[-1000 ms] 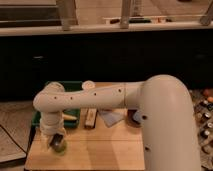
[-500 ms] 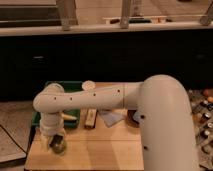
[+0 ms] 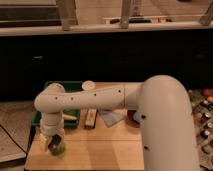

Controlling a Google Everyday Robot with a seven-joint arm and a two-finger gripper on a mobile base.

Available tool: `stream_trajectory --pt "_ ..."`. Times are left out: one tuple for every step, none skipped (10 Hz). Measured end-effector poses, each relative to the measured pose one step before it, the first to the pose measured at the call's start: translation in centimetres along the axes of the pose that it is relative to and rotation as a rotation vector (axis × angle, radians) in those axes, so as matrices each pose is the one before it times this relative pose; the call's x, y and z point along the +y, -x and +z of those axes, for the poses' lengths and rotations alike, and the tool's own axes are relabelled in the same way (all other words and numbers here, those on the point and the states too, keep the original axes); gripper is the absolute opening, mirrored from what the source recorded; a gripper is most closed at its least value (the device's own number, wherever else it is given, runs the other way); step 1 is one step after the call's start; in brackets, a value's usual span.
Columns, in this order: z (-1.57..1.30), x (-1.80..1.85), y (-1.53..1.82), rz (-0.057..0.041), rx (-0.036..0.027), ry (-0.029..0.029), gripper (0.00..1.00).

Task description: Stack cups on top of each other

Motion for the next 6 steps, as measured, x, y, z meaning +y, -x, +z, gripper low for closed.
stream_trajectory --pt "-0.033 0.099 0.007 0.00163 0.00107 -0.00197 0.8" --pt "-0.01 0.059 0.003 0.00076 0.00049 -0.00128 0.8" --pt "-0.059 0.107 0.002 0.00166 0.0021 -0.0015 0.8" --pt "-0.056 0.049 -0.005 0.0009 0.00166 -0.00119 0.8" --pt "-0.022 0.073 0.011 0.00119 0.00081 -0.00045 0.8" --pt "-0.076 0.073 -0.024 0.00138 0.00194 0.00012 0.8"
